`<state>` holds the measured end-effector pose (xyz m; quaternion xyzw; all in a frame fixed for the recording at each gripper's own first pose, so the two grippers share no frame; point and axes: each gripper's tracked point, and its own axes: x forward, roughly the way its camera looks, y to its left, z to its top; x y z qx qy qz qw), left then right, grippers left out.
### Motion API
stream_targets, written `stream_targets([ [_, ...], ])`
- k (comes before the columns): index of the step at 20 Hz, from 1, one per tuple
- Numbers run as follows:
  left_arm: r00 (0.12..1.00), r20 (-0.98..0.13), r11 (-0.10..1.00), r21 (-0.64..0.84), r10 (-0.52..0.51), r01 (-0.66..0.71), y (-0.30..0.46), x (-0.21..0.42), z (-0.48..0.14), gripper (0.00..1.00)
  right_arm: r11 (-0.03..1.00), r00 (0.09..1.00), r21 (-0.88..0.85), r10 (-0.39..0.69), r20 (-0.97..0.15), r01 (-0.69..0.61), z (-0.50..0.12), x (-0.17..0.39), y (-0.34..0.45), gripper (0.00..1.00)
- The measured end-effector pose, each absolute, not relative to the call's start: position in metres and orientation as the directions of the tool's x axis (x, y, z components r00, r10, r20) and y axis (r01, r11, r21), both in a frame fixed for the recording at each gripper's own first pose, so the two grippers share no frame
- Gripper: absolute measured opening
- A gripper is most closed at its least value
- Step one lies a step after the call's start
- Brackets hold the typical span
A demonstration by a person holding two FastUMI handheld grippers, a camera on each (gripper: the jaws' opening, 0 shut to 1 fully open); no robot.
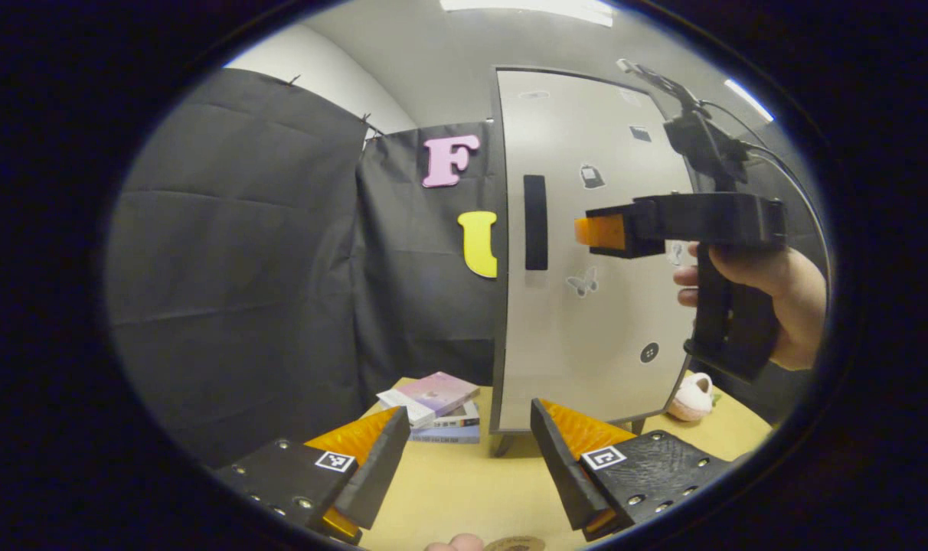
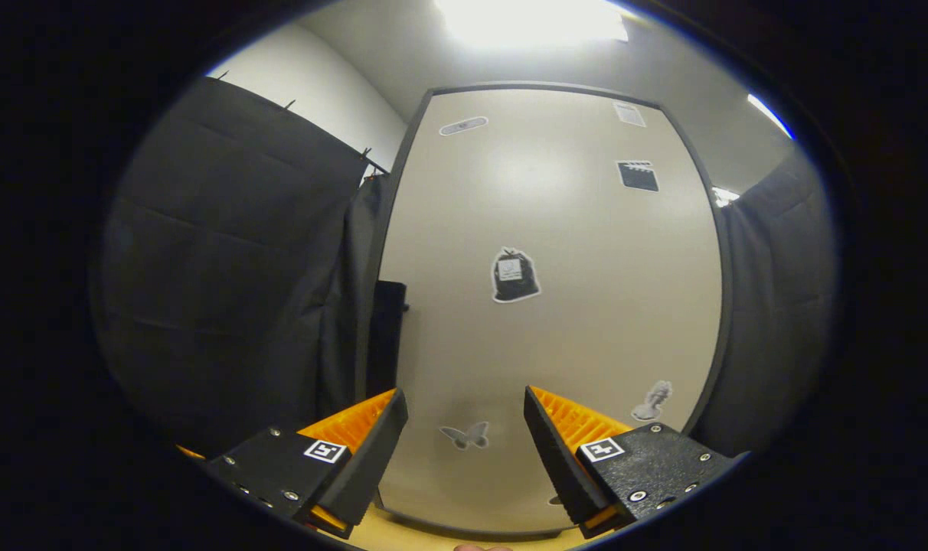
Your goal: Open the cabinet door with the right hand, grasp the bottle in the cabinet with the left hand and place it on the coaster, then close the cabinet door with the right hand.
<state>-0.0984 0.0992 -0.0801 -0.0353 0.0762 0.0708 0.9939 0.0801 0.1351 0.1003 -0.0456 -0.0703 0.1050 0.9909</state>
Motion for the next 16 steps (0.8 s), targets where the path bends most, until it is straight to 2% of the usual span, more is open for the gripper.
stream_targets([
  [1,0.975,-0.163,0.986,-0.056,0.149,-0.160,0.106,-0.104,-0.083,0.87,0.970,0.965,-0.103,0.233,0.122,-0.221,0.101,0.086,0.148,0.95],
  [3,0.972,-0.167,0.982,-0.060,0.166,-0.178,0.115,-0.113,-0.085,0.96,0.965,0.962,-0.092,0.254,0.097,-0.245,0.100,0.099,0.169,0.94],
  [4,0.971,-0.170,0.981,-0.064,0.170,-0.183,0.119,-0.116,-0.087,0.91,0.965,0.963,-0.103,0.251,0.093,-0.242,0.101,0.105,0.176,0.94],
  [5,0.970,-0.174,0.980,-0.068,0.172,-0.186,0.122,-0.119,-0.089,0.96,0.963,0.963,-0.124,0.252,0.090,-0.240,0.101,0.111,0.183,0.92],
  [6,0.969,-0.174,0.979,-0.072,0.176,-0.190,0.124,-0.121,-0.090,0.91,0.961,0.965,-0.149,0.248,0.088,-0.233,0.099,0.116,0.188,0.91],
  [7,0.968,-0.174,0.978,-0.075,0.180,-0.195,0.127,-0.123,-0.092,0.96,0.957,0.965,-0.168,0.250,0.081,-0.234,0.096,0.121,0.193,0.89],
  [8,0.967,-0.176,0.977,-0.075,0.185,-0.200,0.130,-0.124,-0.093,0.96,0.951,0.962,-0.178,0.267,0.063,-0.253,0.091,0.126,0.200,0.84],
  [9,0.964,-0.185,0.976,-0.075,0.189,-0.206,0.134,-0.124,-0.098,0.91,0.947,0.962,-0.189,0.271,0.038,-0.259,0.085,0.131,0.205,0.81],
  [10,0.962,-0.193,0.974,-0.082,0.192,-0.211,0.135,-0.125,-0.101,0.91,0.943,0.961,-0.196,0.276,0.016,-0.268,0.081,0.131,0.205,0.58],
  [11,0.962,-0.196,0.973,-0.097,0.190,-0.212,0.132,-0.127,-0.102,0.93,0.946,0.962,-0.189,0.273,0.016,-0.265,0.083,0.132,0.206,0.41],
  [16,0.961,-0.201,0.971,-0.109,0.189,-0.213,0.134,-0.124,-0.107,0.96,0.934,0.948,-0.169,0.319,-0.003,-0.315,0.080,0.133,0.206,0.27],
])
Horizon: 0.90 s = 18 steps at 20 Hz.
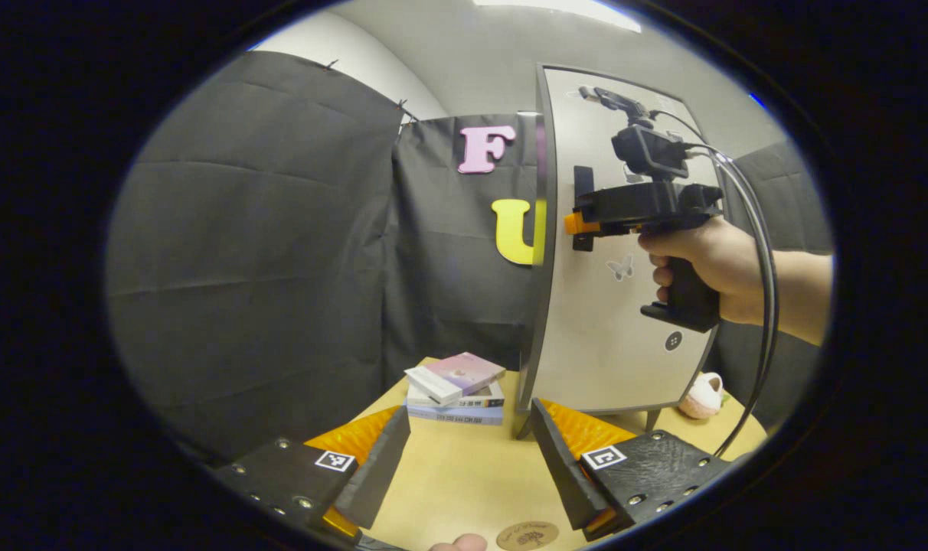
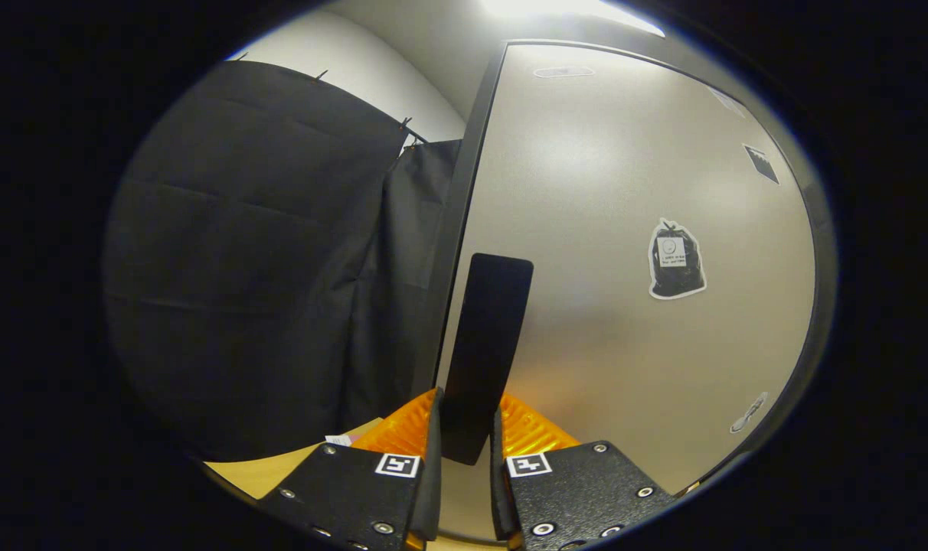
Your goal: Open the cabinet door with the right hand, grasp the bottle in the cabinet with the left hand and place it on the coaster, then close the cabinet door with the right hand.
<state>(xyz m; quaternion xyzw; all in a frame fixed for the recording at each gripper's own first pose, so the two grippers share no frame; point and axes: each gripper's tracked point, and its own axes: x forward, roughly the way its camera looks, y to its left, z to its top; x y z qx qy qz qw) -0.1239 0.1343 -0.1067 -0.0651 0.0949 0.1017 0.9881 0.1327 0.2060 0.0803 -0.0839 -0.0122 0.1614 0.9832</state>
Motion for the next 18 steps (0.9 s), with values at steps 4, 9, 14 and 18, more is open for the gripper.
stream_targets([
  [4,0.965,-0.182,0.974,-0.089,0.190,-0.208,0.135,-0.116,-0.103,0.87,0.916,0.927,-0.144,0.373,-0.032,-0.373,0.079,0.127,0.208,0.23],
  [9,0.975,-0.156,0.982,-0.080,0.160,-0.173,0.132,-0.106,-0.101,0.91,0.882,0.891,-0.127,0.450,-0.061,-0.454,0.079,0.111,0.207,0.22],
  [14,0.980,-0.154,0.987,-0.084,0.125,-0.139,0.128,-0.099,-0.103,0.91,0.862,0.867,-0.094,0.491,-0.080,-0.497,0.079,0.096,0.201,0.22],
  [18,0.981,-0.137,0.988,-0.059,0.136,-0.145,0.118,-0.099,-0.090,0.92,0.839,0.842,-0.079,0.533,-0.082,-0.538,0.076,0.088,0.194,0.22],
])
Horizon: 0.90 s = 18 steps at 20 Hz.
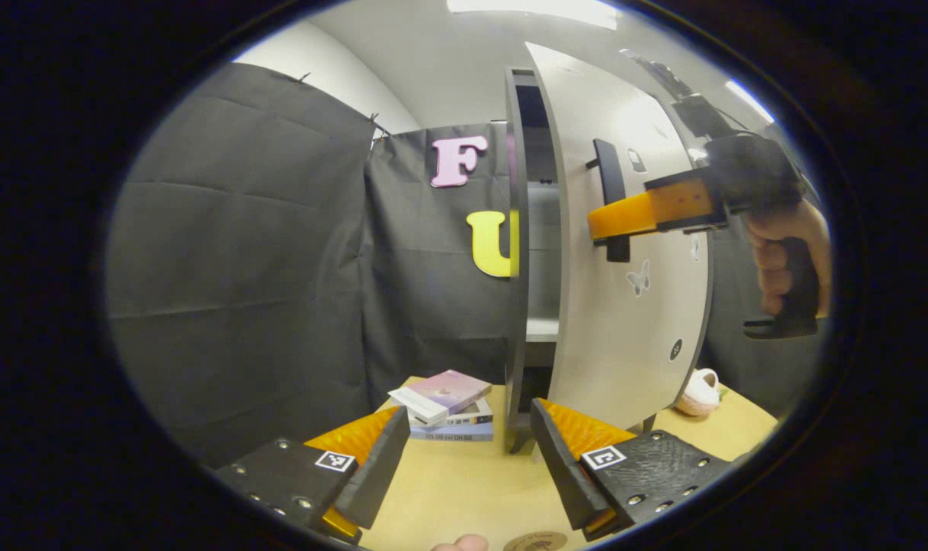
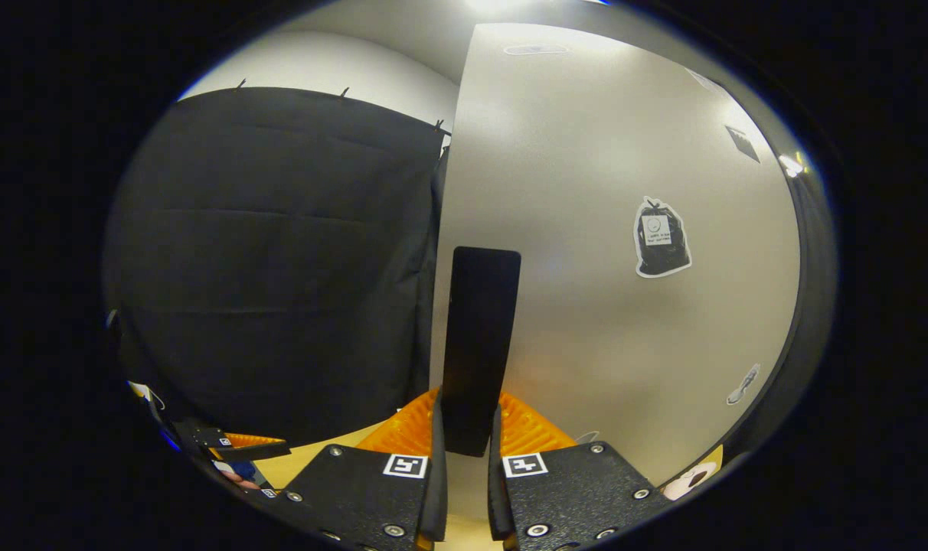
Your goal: Open the cabinet door with the right hand, grasp the bottle in the cabinet with the left hand and place it on the coaster, then close the cabinet door with the right hand.
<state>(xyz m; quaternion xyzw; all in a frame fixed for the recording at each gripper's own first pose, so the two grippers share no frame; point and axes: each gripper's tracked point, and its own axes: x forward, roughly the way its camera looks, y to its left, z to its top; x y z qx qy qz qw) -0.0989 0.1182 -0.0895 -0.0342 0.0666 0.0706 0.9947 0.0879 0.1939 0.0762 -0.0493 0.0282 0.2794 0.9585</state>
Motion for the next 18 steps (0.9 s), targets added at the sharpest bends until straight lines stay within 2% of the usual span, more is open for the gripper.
stream_targets([
  [1,0.981,-0.131,0.987,-0.053,0.145,-0.153,0.114,-0.100,-0.084,0.96,0.831,0.834,-0.074,0.546,-0.081,-0.551,0.076,0.087,0.192,0.22],
  [2,0.980,-0.122,0.986,-0.051,0.155,-0.162,0.109,-0.102,-0.074,0.96,0.823,0.826,-0.071,0.558,-0.083,-0.563,0.075,0.087,0.191,0.22],
  [3,0.980,-0.114,0.985,-0.052,0.161,-0.167,0.102,-0.106,-0.067,0.91,0.816,0.818,-0.066,0.569,-0.087,-0.575,0.074,0.087,0.189,0.22],
  [4,0.981,-0.110,0.984,-0.054,0.161,-0.167,0.095,-0.109,-0.062,0.91,0.809,0.811,-0.059,0.579,-0.090,-0.584,0.073,0.086,0.186,0.22],
  [5,0.981,-0.115,0.985,-0.051,0.157,-0.163,0.085,-0.113,-0.061,0.96,0.804,0.805,-0.051,0.587,-0.093,-0.592,0.072,0.086,0.183,0.22],
  [6,0.982,-0.126,0.988,-0.047,0.137,-0.144,0.072,-0.115,-0.060,0.91,0.799,0.799,-0.047,0.594,-0.094,-0.600,0.072,0.085,0.180,0.22],
  [9,0.984,-0.124,0.992,-0.015,0.124,-0.127,0.045,-0.126,-0.049,0.96,0.789,0.788,-0.033,0.608,-0.096,-0.613,0.071,0.077,0.169,0.22],
  [10,0.986,-0.122,0.993,-0.017,0.115,-0.118,0.035,-0.130,-0.044,0.91,0.789,0.787,-0.030,0.608,-0.100,-0.613,0.071,0.072,0.165,0.22],
  [14,0.990,-0.119,0.996,-0.022,0.080,-0.083,-0.001,-0.144,-0.036,0.91,0.810,0.807,-0.016,0.582,-0.104,-0.586,0.073,0.055,0.145,0.22],
  [15,0.991,-0.116,0.997,-0.021,0.072,-0.075,-0.007,-0.146,-0.032,0.96,0.820,0.817,-0.016,0.567,-0.103,-0.572,0.073,0.053,0.139,0.22],
  [16,0.991,-0.114,0.997,-0.017,0.067,-0.070,-0.015,-0.149,-0.028,0.91,0.832,0.829,-0.022,0.550,-0.101,-0.554,0.073,0.053,0.136,0.22],
  [18,0.990,-0.125,0.998,-0.004,0.060,-0.061,-0.030,-0.151,-0.025,0.91,0.864,0.862,-0.030,0.498,-0.100,-0.503,0.072,0.053,0.127,0.22],
])
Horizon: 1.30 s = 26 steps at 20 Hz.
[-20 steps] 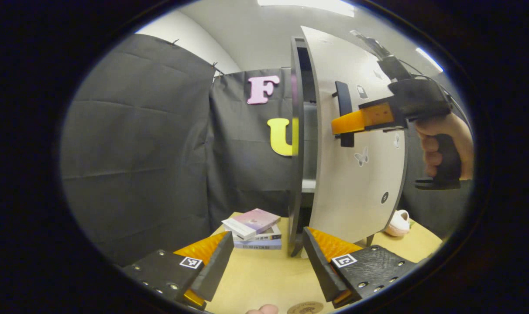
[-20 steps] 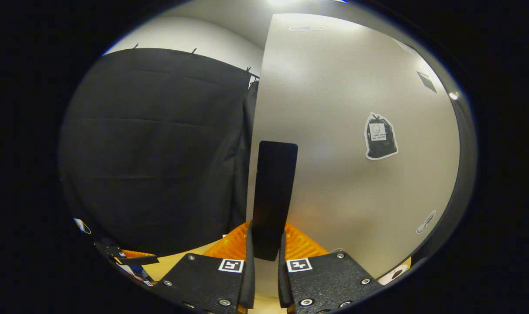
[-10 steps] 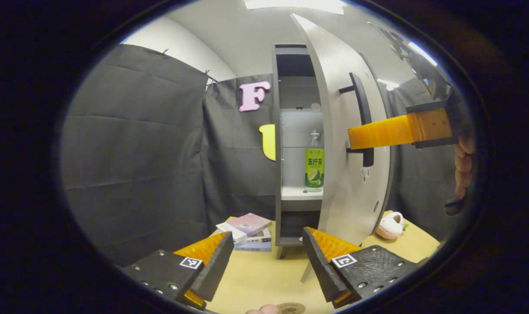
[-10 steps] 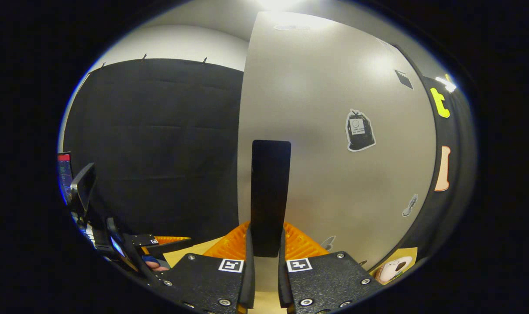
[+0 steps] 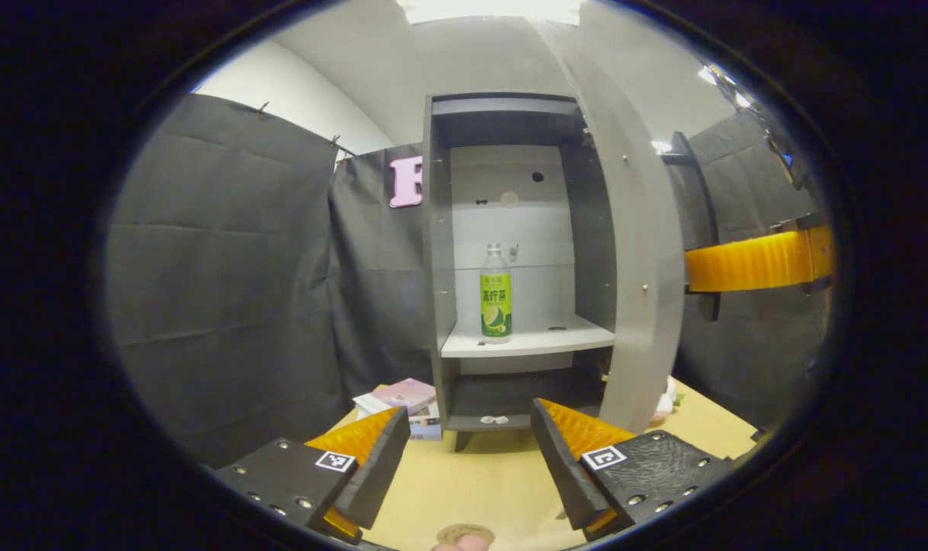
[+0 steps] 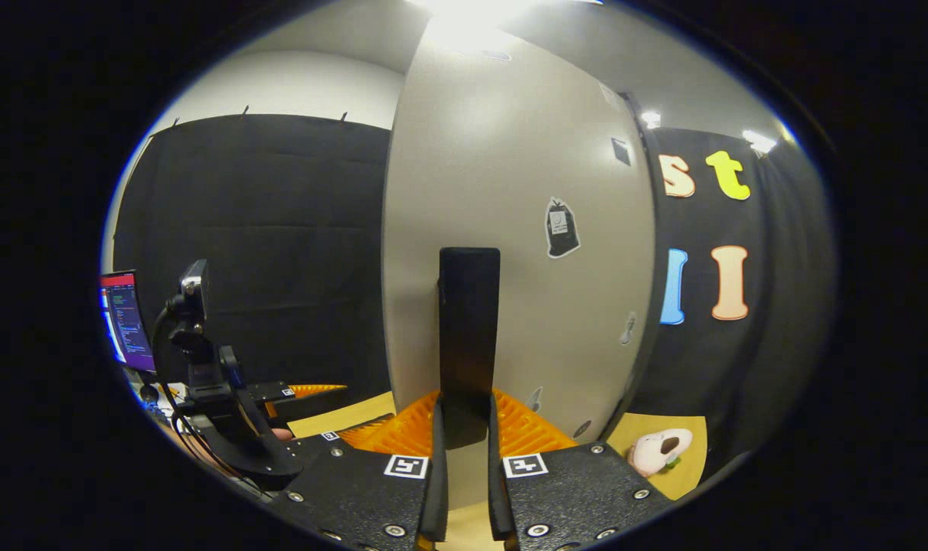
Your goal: Open the cabinet door with the right hand, grasp the bottle in the cabinet with the left hand and place it on the coaster, then close the cabinet door with the right hand.
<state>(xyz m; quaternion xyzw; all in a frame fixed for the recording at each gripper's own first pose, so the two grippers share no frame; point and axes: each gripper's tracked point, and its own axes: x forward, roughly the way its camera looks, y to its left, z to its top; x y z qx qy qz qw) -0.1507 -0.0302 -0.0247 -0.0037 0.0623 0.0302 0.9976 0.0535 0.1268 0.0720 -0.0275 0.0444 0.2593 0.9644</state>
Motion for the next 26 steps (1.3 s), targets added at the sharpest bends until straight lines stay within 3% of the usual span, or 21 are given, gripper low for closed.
stream_targets([
  [2,0.991,-0.125,0.999,-0.009,0.042,-0.043,-0.049,-0.151,-0.019,0.96,0.890,0.885,-0.006,0.454,-0.102,-0.457,0.072,0.051,0.120,0.23],
  [6,0.993,-0.122,1.000,0.012,0.004,-0.002,-0.076,-0.148,-0.007,0.96,0.928,0.924,-0.022,0.368,-0.104,-0.372,0.071,0.044,0.107,0.25],
  [7,0.993,-0.115,1.000,0.019,-0.004,0.006,-0.082,-0.147,-0.004,0.91,0.934,0.932,-0.063,0.344,-0.111,-0.352,0.067,0.043,0.104,0.27],
  [8,0.994,-0.104,1.000,0.025,-0.013,0.015,-0.088,-0.145,0.002,0.96,0.937,0.939,-0.101,0.324,-0.118,-0.335,0.060,0.045,0.102,0.29],
  [10,0.995,-0.095,0.999,0.039,-0.022,0.026,-0.097,-0.142,0.008,0.91,0.953,0.958,-0.118,0.269,-0.096,-0.280,0.056,0.044,0.091,0.41],
  [11,0.996,-0.090,0.999,0.047,-0.017,0.021,-0.099,-0.140,0.009,0.96,0.959,0.962,-0.095,0.259,-0.089,-0.267,0.053,0.042,0.090,0.42],
  [13,0.996,-0.090,0.998,0.056,-0.024,0.029,-0.107,-0.134,0.011,0.91,0.966,0.964,-0.043,0.251,-0.094,-0.255,0.052,0.036,0.085,0.42],
  [15,0.996,-0.078,0.997,0.067,-0.031,0.036,-0.113,-0.126,0.018,0.91,0.976,0.971,-0.021,0.214,-0.102,-0.217,0.052,0.032,0.074,0.51],
  [18,0.998,-0.050,0.995,0.093,-0.041,0.046,-0.120,-0.105,0.028,0.91,0.985,0.984,-0.040,0.162,-0.077,-0.166,0.055,0.035,0.055,0.79],
  [20,0.999,-0.027,0.995,0.093,-0.030,0.032,-0.118,-0.089,0.035,0.96,0.987,0.989,-0.079,0.136,-0.059,-0.140,0.056,0.039,0.044,0.84],
  [21,0.999,-0.023,0.995,0.093,-0.033,0.035,-0.117,-0.077,0.036,0.91,0.987,0.992,-0.103,0.116,-0.049,-0.121,0.058,0.041,0.037,0.84],
  [24,0.999,-0.018,0.994,0.098,-0.043,0.044,-0.111,-0.031,0.035,0.96,0.991,0.999,-0.132,0.033,-0.022,-0.035,0.059,0.043,0.013,0.86],
  [26,0.999,-0.003,0.994,0.104,-0.039,0.039,-0.100,0.000,0.037,0.91,0.996,1.000,-0.092,0.016,-0.023,-0.018,0.058,0.042,0.011,0.86],
])
